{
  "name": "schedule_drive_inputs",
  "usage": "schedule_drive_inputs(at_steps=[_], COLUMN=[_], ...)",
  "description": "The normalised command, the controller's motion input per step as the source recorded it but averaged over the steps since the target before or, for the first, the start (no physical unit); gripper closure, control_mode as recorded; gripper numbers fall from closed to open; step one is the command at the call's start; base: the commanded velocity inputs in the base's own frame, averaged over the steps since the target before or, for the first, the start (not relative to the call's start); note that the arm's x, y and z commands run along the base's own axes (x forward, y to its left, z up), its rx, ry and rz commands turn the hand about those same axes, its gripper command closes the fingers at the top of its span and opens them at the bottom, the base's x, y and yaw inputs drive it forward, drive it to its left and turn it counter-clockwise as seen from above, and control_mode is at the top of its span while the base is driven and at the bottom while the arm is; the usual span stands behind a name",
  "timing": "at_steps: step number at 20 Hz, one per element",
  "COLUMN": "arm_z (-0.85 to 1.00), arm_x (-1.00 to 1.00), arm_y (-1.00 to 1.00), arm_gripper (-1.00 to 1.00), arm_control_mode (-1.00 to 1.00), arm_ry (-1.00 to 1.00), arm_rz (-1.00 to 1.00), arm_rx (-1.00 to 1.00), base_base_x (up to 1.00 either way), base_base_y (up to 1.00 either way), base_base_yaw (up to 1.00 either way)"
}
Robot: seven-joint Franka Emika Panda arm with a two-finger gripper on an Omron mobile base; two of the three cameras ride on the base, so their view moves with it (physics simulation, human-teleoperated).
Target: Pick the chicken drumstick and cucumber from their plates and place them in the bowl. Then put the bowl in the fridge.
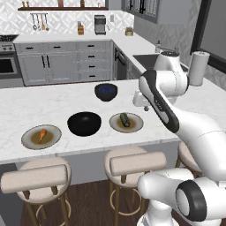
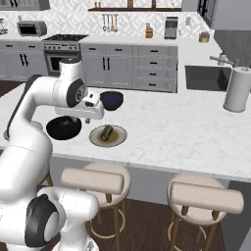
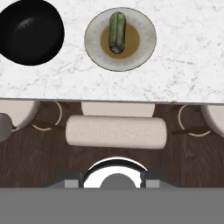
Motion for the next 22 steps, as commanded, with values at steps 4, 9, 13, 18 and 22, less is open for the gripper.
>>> schedule_drive_inputs(at_steps=[4,9,13,18,22], arm_z=[-0.11,-0.45,-0.56,-0.51,-0.43], arm_x=[-0.01,0.52,1.0,1.0,0.92], arm_y=[0.04,0.35,0.16,-0.16,-0.28], arm_gripper=[-1.0,-1.0,-1.0,-1.0,-1.0], arm_control_mode=[-1.0,-1.0,-1.0,-1.0,-1.0], arm_ry=[-0.01,0.01,0.05,0.1,0.19], arm_rz=[0.0,-0.01,-0.05,-0.09,-0.04], arm_rx=[0.0,0.0,0.0,0.0,0.0], base_base_x=[0.0,0.0,0.0,0.0,0.0], base_base_y=[0.0,0.0,0.0,0.0,0.0], base_base_yaw=[0.0,0.0,0.0,0.0,0.0])
